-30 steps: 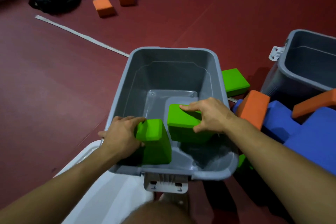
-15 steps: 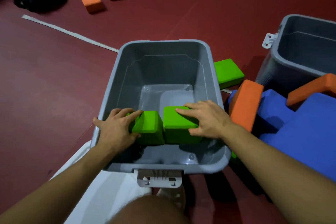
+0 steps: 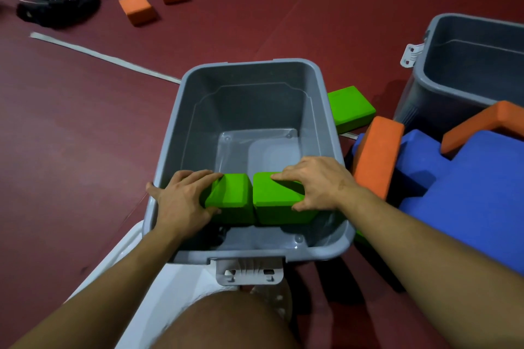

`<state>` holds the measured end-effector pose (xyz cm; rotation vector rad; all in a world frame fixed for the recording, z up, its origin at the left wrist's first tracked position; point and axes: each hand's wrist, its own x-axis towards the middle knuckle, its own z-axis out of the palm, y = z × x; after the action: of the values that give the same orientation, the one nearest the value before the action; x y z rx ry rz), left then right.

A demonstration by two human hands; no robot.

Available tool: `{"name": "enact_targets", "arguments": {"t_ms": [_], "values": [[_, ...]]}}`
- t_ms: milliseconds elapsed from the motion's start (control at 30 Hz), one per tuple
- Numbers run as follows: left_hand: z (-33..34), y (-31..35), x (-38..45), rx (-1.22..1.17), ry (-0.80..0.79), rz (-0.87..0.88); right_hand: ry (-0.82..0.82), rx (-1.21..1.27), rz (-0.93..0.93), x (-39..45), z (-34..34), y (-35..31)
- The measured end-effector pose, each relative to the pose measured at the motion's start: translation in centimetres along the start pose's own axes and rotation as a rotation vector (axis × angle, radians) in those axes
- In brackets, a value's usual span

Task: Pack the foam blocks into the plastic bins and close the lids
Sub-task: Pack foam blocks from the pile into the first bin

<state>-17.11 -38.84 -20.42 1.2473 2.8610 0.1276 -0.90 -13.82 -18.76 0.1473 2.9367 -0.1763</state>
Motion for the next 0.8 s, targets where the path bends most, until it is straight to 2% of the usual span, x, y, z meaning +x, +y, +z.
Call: {"name": "enact_targets", "arguments": {"t_ms": [800], "values": [[0.26,-0.12,-0.11,-0.025,0.002,0.03,0.021,-0.018,-0.005,0.47,0.68,0.33]]}}
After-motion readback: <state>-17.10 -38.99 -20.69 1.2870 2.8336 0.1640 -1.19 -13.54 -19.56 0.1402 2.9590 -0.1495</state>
